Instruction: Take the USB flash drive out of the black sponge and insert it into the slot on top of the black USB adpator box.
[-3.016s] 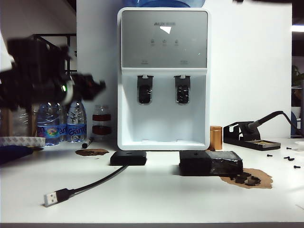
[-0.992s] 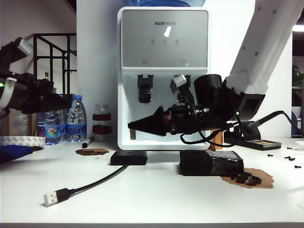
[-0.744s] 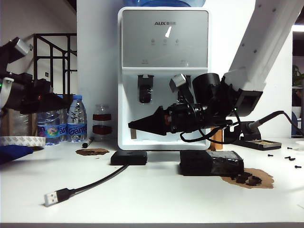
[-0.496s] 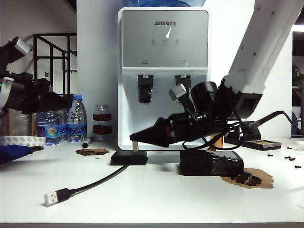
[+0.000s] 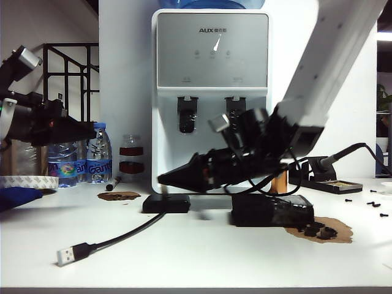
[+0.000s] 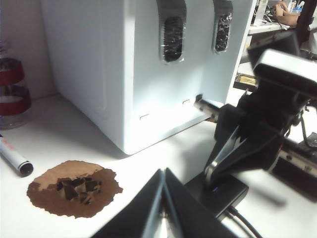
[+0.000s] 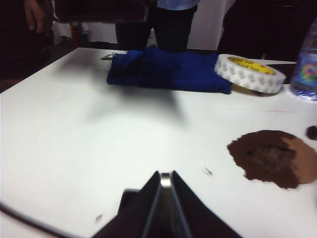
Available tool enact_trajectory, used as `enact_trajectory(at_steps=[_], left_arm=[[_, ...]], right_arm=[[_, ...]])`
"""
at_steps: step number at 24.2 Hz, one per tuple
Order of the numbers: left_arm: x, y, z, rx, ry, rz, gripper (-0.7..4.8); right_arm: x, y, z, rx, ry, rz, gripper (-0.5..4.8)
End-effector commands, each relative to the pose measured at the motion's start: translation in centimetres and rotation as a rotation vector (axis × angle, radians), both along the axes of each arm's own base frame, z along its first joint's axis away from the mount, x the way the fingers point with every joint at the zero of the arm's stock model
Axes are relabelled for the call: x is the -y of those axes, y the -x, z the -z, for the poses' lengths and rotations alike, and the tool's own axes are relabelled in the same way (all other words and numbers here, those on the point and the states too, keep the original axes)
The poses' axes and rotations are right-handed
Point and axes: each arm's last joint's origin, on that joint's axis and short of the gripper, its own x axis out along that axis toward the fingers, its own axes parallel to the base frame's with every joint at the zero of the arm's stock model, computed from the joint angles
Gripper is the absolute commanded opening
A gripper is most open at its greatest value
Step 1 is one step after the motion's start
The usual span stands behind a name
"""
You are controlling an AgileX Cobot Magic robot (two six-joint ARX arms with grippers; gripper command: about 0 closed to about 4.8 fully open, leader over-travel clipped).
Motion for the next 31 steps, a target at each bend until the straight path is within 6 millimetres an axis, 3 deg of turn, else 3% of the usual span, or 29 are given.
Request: enact_trajectory(at_steps=[1, 5, 15, 31], left_arm=[[0.0, 0.1, -0.1, 0.007, 0.003, 0.022, -0.04], [0.0, 0.1, -0.1, 0.007, 0.003, 0.023, -0.04], [0.0, 0.1, -0.1, 0.007, 0.003, 0.024, -0.04], [0.0, 0.1, -0.1, 0.006, 0.004, 0.027, -0.04]], right_arm=[[-1.5, 0.1, 0.8, -0.023, 0.003, -0.022, -0.03], [-1.6, 0.0, 1.2, -0.025, 0.025, 0.014, -0.03], [1.1, -0.7, 0.2, -0.153, 0.012, 0.022, -0.03], [0.3, -0.2, 0.2, -0.198, 0.013, -0.006, -0.03]])
